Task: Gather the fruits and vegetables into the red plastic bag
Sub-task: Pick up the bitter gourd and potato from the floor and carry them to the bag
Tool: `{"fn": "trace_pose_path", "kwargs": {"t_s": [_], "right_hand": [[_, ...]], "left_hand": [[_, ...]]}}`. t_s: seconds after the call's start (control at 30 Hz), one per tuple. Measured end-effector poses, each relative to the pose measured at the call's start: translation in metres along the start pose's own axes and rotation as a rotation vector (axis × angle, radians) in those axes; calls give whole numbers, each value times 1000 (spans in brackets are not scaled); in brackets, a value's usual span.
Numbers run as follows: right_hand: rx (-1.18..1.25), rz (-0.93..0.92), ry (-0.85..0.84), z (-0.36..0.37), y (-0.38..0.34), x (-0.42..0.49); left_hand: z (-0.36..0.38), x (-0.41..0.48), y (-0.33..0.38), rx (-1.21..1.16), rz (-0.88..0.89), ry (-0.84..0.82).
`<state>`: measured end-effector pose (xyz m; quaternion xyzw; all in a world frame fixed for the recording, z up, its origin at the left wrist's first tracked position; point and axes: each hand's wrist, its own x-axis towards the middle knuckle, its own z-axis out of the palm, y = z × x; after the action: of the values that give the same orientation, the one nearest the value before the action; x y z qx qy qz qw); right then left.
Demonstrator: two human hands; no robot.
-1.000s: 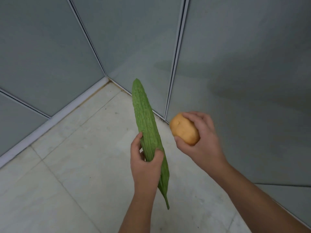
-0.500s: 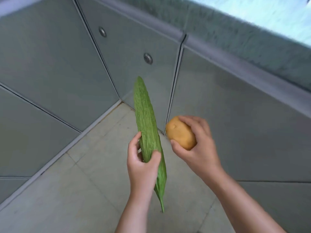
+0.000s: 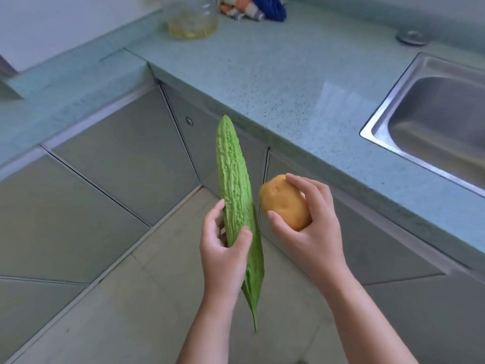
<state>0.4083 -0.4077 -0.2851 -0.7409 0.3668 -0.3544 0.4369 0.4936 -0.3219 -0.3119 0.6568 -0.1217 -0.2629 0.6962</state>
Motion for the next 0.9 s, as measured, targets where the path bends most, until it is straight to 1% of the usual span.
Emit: {"fn": "trace_pose_path", "kwargs": {"t_s": [0.23,0.4,0.73,0.9], "right_hand": [[62,-8,96,-49,-61,10],[66,-74,154,-82,-102,15],[48,-174,171,-135,-166,4],[81,-195,199,-161,-185,-6]], "left_hand": [[16,-22,73,-24,59,-84],[24,-38,113,-22,64,-132],[56,-78,179,-82,51,-254],[62,-96,205,-79,64,-279]]}}
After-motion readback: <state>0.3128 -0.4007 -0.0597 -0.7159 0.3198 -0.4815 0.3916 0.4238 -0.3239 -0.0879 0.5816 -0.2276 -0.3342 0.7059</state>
